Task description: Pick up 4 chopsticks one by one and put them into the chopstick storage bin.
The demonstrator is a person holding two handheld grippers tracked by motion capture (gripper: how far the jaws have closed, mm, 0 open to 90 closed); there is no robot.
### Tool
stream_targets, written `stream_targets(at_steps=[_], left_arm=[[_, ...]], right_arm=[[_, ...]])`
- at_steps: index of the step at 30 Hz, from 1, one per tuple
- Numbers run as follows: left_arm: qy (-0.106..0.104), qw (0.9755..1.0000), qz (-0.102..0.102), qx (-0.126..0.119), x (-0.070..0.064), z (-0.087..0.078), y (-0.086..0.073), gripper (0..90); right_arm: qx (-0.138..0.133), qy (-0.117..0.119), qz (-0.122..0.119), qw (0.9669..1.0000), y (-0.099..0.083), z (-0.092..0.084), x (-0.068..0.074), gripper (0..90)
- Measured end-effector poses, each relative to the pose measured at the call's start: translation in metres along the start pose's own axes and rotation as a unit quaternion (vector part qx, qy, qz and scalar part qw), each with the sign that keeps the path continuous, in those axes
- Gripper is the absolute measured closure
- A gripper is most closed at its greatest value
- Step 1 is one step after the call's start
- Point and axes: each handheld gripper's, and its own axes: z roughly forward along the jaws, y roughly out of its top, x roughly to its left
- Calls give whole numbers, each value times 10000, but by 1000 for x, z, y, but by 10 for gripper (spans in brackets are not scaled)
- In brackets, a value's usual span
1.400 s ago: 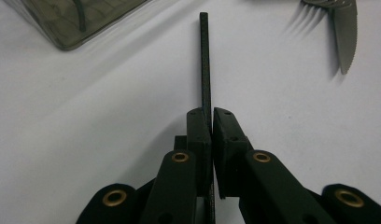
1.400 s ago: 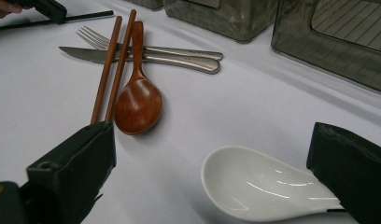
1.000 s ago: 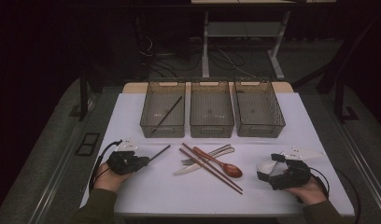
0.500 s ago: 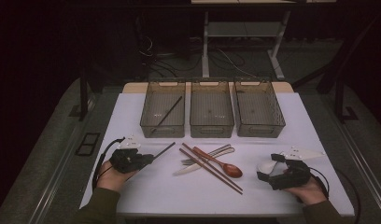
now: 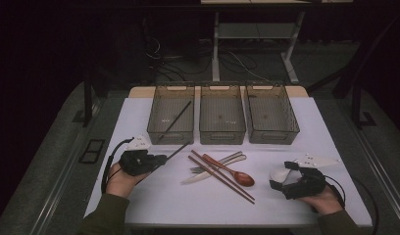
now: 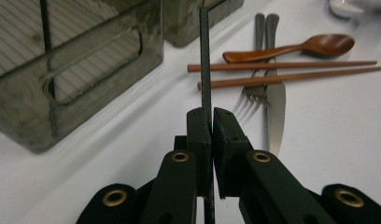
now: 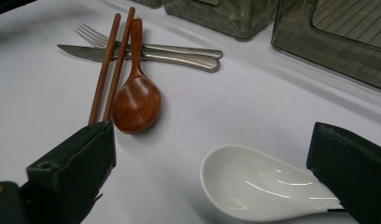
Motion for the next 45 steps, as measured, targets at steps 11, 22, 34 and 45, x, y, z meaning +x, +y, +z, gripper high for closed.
stream_targets(at_steps=[11, 22, 34, 45], left_arm=[[-12, 9998, 15, -174, 0, 6, 21, 852], [47, 9992, 25, -393, 3, 5, 47, 852], [107, 9985, -28, -528, 18, 8, 75, 852], [242, 9980, -13, -592, 34, 16, 101, 852]], right_arm=[[-4, -7, 8, 10000, 0, 0, 0, 13], [8, -19, 25, 10000, 0, 0, 0, 13], [8, -19, 24, 10000, -1, 1, 0, 13], [11, -27, 33, 10000, -1, 0, -1, 13]])
